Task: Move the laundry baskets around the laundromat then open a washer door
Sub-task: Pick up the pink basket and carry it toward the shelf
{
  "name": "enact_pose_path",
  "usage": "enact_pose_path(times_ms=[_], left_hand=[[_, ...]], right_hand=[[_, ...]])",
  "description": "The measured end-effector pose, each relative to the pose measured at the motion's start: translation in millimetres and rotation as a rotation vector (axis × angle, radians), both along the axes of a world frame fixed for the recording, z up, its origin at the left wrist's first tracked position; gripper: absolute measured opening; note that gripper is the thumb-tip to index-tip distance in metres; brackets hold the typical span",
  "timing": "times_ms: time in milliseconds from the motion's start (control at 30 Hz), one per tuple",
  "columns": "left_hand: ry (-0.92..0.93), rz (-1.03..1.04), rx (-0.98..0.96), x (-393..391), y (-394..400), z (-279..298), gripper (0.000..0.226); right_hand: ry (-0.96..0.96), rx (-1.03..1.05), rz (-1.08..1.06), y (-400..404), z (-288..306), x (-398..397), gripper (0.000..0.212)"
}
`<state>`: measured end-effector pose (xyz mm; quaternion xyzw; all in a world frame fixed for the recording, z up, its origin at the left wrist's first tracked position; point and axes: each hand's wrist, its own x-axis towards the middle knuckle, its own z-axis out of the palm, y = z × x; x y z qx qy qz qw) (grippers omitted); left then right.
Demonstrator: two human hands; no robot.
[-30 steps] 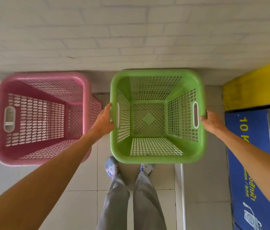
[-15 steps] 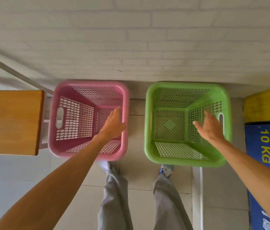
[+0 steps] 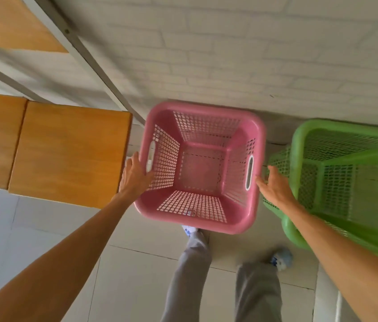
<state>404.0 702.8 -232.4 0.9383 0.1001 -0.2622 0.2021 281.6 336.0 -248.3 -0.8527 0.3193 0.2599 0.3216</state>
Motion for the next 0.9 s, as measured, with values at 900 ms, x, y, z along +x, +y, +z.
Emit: enact_pose_path(times_ms=[900], left_hand=[[-0.441, 0.603, -0.481, -262, 182, 392, 0.05]], right_hand=[[-0.573, 0.122, 0.09, 155, 419, -121, 0.045]])
